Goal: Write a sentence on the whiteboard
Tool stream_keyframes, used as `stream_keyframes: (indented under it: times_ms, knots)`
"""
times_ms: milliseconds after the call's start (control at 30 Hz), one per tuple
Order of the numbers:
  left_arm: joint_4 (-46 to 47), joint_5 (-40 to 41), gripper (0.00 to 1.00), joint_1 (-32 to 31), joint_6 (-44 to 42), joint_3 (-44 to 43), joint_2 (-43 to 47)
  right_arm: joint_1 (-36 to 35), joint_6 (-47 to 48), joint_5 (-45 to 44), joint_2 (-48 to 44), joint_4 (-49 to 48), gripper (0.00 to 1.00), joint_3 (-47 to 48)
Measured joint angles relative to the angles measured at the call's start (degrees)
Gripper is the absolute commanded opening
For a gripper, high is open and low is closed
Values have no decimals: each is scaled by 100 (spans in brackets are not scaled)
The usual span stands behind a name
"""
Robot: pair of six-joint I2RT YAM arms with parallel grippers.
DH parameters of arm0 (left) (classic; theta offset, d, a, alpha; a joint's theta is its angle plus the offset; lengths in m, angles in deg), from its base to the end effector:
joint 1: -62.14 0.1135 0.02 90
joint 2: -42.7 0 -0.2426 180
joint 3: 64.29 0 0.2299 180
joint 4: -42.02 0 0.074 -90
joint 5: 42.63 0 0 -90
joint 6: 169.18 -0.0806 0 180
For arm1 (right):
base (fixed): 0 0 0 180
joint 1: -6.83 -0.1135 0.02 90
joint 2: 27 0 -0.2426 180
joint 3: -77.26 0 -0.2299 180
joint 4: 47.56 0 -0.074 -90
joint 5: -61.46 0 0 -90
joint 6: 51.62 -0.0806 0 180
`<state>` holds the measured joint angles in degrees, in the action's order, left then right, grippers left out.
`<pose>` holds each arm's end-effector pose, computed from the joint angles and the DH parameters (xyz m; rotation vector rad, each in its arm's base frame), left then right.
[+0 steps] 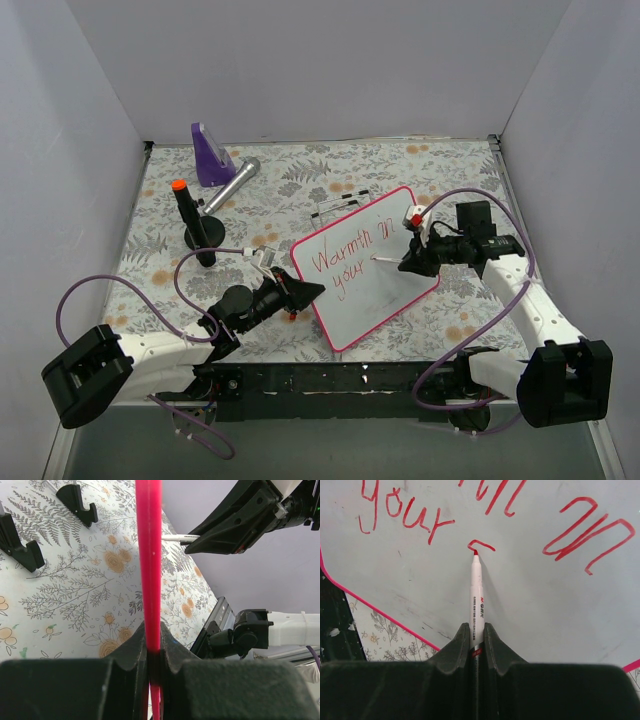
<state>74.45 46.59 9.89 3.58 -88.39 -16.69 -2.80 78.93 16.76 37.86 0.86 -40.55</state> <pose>0.1452 -0.1893 0.1818 -0.5043 1.8975 -1.7307 0.2159 0.0947 0.2207 -1.2313 1.8621 0.6803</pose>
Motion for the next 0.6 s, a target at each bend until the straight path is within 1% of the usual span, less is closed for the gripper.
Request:
stream_keyframes:
  times_ms: [233, 600]
  knots:
    - [0, -4, 0, 0, -7, 0, 26, 232, -2, -94, -31, 22, 1, 0]
    - [7, -7, 0, 0, -26, 0, 26, 278, 282, -118, -33, 348, 1, -28]
